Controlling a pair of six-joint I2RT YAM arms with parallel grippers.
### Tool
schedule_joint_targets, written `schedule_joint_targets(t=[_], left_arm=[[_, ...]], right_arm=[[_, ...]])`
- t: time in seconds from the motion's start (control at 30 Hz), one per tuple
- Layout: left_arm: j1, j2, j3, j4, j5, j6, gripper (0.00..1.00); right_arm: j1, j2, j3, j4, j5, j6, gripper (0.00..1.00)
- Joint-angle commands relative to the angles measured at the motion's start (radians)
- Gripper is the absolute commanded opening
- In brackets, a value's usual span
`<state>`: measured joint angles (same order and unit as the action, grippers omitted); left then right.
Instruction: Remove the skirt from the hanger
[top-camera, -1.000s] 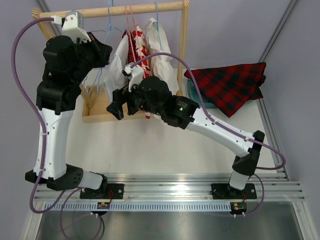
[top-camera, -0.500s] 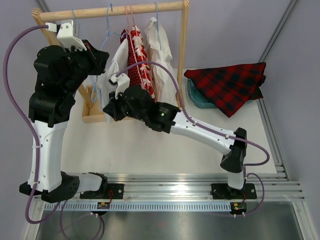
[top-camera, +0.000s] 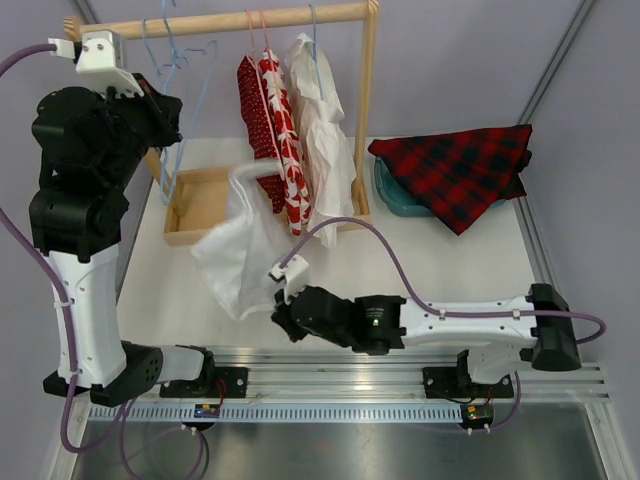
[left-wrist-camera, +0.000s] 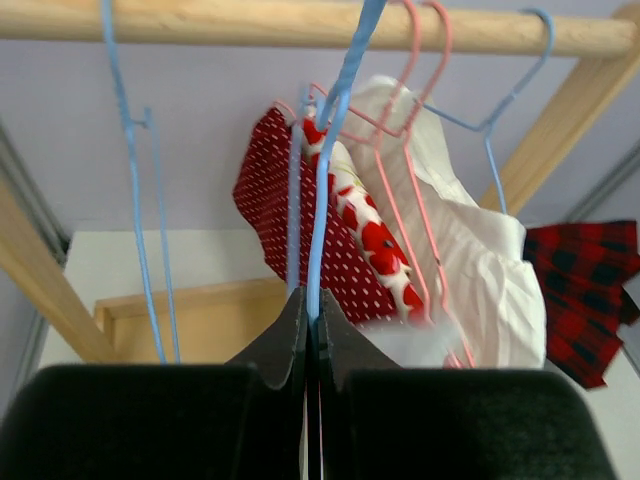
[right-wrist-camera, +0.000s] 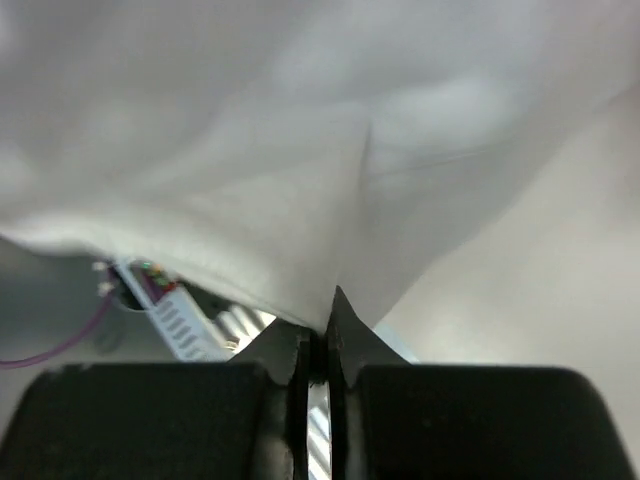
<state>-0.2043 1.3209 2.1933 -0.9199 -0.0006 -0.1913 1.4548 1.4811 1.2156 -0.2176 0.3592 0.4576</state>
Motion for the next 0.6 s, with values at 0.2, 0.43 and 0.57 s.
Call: schedule_joint_targets(t=[0.2,0.43,0.57], left_arm=[[0.025,-0.101,-0.116,0.151,-0.062,0.0,0.0],[0.025,-0.175,-0.251,0.176,-0.041,0.01,0.0],[0.025,-0.198,-0.302,0.176,-0.038,0.009,0.0]], right_arm=[[-0.13,-0.396,-0.038,-0.085,0.534,-0.271,0.0],[-0.417,-0.414,0.142,0.04,0.431,-0.602,0.0],[-0.661,-0.309,0.304,0.073,0.322,-0.663,0.0]])
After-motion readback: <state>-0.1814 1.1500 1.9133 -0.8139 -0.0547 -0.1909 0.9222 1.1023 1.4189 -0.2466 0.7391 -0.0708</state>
